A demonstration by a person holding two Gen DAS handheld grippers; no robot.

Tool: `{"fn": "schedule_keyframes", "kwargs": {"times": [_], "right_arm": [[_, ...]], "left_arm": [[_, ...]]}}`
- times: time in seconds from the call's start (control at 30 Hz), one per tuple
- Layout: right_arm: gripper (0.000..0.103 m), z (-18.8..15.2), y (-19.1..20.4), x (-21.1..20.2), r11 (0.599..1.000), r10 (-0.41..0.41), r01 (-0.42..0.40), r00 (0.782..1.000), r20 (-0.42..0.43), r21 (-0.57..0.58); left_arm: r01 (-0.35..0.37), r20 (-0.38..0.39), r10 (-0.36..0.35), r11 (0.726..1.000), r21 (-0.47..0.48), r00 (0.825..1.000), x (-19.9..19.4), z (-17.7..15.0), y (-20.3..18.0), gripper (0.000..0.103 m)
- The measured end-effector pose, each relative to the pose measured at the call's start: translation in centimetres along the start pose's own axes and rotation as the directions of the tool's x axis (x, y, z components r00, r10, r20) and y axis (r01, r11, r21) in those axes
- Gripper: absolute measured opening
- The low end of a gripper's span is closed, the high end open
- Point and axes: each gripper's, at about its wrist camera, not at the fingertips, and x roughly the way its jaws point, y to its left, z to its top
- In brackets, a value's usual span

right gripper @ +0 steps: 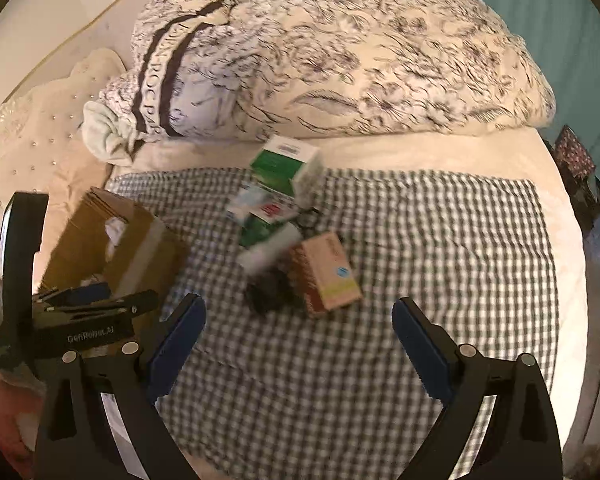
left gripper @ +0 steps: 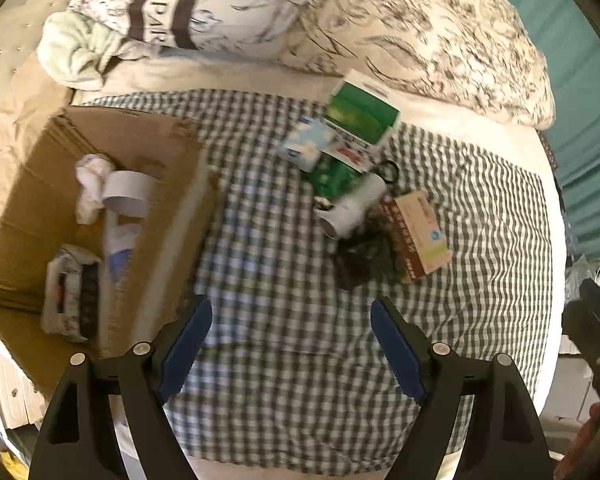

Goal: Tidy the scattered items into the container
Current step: 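Move both tools back toward the remaining pile of items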

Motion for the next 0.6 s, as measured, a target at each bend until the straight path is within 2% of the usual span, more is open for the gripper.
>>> {"fn": "schedule_keyframes", "kwargs": {"times": [0.3,0.43,0.6], "right_arm": [[0.095,-1.8,-3.3,2.8,0.999,0.001,-0.003,0.997,-0.072,-0.04],[0.095,-2.0,-4.4,4.6,0.999,0.01,-0.014,0.994,-0.104,-0.037],[0.095,-1.9,-5.2,7.2,1.0,0.005,-0.009,0.99,-0.142,-0.023]], "left_arm": [[0.017,-0.034,-0.016,0.999,0.027,0.999,4.5,-0.6,-4.5,0.084],[0.032,-0.018,-0.031,0.994,0.104,0.999,6.9,-0.8,-5.8,0.084],[0.013,-0.028,-0.008,0.98,0.199,1.0,10.5,-0.6,-6.1,0.084]]}}
